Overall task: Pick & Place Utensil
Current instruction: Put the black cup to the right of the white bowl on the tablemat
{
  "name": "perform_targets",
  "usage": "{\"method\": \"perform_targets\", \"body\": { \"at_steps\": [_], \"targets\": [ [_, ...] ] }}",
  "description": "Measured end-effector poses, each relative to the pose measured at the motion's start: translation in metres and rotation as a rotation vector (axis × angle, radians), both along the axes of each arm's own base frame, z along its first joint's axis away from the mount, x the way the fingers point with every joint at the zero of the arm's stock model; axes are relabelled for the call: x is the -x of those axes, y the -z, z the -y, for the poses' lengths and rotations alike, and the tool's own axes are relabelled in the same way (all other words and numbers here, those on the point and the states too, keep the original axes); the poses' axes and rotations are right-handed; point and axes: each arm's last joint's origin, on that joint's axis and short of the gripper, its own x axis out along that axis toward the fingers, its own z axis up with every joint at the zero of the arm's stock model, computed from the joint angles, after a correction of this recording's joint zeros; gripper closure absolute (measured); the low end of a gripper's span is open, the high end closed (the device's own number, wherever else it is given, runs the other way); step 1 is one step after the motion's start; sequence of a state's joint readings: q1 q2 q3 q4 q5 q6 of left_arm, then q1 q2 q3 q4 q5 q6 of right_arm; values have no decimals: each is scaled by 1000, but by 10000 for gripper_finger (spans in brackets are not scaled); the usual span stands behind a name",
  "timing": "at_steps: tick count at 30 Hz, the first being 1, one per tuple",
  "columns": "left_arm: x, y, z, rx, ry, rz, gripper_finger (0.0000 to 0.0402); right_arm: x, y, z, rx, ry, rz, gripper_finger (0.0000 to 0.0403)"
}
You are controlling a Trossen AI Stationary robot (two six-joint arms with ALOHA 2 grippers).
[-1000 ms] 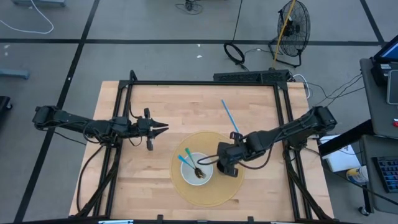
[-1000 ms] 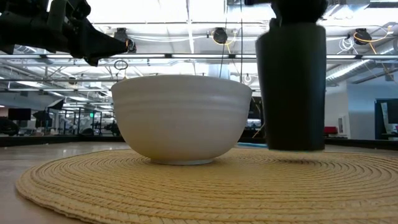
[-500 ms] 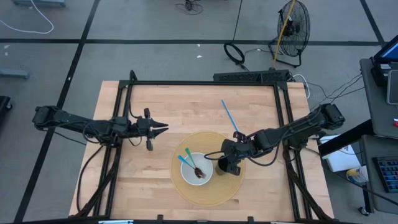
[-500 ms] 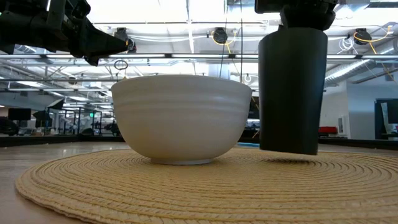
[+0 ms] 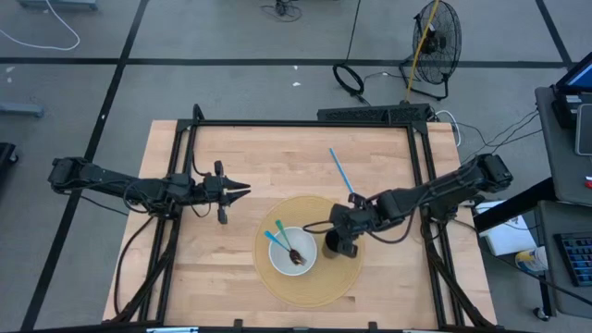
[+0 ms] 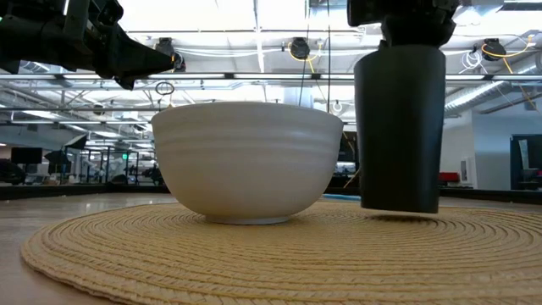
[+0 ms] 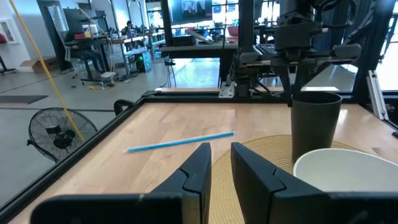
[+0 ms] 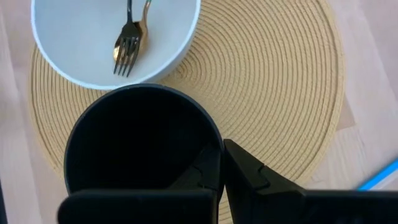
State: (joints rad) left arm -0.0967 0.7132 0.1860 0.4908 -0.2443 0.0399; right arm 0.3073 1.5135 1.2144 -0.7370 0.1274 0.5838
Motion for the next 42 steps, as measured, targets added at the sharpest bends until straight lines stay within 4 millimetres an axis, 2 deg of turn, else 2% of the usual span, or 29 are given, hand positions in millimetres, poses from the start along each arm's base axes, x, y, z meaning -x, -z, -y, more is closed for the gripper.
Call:
{"method": "perform_targets", "body": {
  "at_steps": [15, 22, 31, 42],
  "targets": [
    [0, 0, 0, 0, 0, 0, 334, -1, 0, 0, -6, 6, 6, 394],
    [0, 0, 0, 0, 0, 0, 334, 0, 9, 0, -62, 10, 4, 393],
    [0, 0, 0, 0, 0, 0, 334, -1, 10, 0, -65, 8, 8, 391],
    [0, 0, 0, 0, 0, 0, 334, 0, 12, 0, -65, 4, -2, 346]
  ]
}}
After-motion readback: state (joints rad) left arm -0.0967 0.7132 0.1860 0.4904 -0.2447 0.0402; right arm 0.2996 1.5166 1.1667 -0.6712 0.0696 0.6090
